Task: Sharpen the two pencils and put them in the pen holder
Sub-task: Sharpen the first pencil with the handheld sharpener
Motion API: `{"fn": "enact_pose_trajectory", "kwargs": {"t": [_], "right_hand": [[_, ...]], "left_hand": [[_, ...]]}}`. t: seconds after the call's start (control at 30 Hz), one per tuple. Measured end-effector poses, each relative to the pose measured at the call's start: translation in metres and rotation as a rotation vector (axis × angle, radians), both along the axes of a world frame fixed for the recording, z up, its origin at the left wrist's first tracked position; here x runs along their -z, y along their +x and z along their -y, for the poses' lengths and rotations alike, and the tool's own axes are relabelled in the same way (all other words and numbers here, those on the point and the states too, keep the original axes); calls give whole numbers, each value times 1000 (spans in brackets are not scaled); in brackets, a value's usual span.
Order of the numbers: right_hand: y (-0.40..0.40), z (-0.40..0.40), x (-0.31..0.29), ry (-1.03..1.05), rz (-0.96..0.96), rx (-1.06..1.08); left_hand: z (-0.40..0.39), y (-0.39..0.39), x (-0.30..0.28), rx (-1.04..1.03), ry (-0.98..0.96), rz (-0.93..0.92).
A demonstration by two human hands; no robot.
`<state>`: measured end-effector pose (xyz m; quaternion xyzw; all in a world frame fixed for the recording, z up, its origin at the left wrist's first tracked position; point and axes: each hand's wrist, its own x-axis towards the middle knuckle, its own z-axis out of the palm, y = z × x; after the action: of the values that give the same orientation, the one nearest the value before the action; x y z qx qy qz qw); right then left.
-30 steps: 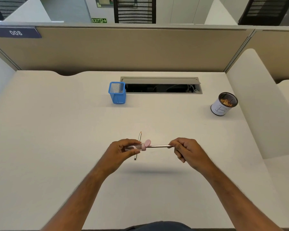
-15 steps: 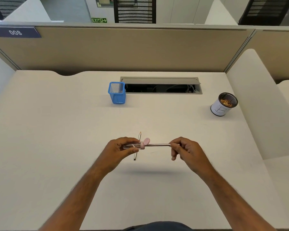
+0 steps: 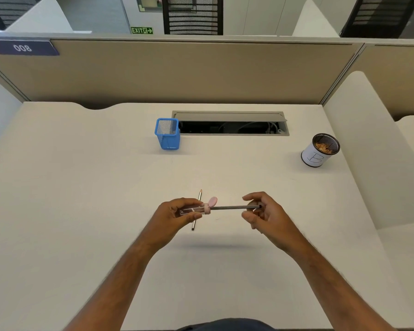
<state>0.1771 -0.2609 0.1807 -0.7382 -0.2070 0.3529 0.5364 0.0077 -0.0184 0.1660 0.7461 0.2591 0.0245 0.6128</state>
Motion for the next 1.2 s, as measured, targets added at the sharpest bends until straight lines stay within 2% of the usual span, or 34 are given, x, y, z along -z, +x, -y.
{"fn": "enact_pose_trajectory", "kwargs": {"t": [0.23, 0.53, 0.8, 0.9, 1.0, 1.2], "right_hand": [[0, 1, -1, 2, 68, 68], [7, -1, -4, -17, 96, 10], [11, -1, 2, -130, -21, -33], [11, -1, 3, -106, -13, -28], [11, 0, 7, -25, -86, -17], [9, 5, 6, -19, 53, 35]], "left_hand": [[3, -3, 1, -8, -10, 2], [7, -5, -1, 4, -45, -3], [0, -5, 3, 24, -33, -22], [0, -1, 2, 32, -13, -31], [-1, 1, 1, 28, -11, -29], [-3, -1, 3, 17, -20, -23]]}}
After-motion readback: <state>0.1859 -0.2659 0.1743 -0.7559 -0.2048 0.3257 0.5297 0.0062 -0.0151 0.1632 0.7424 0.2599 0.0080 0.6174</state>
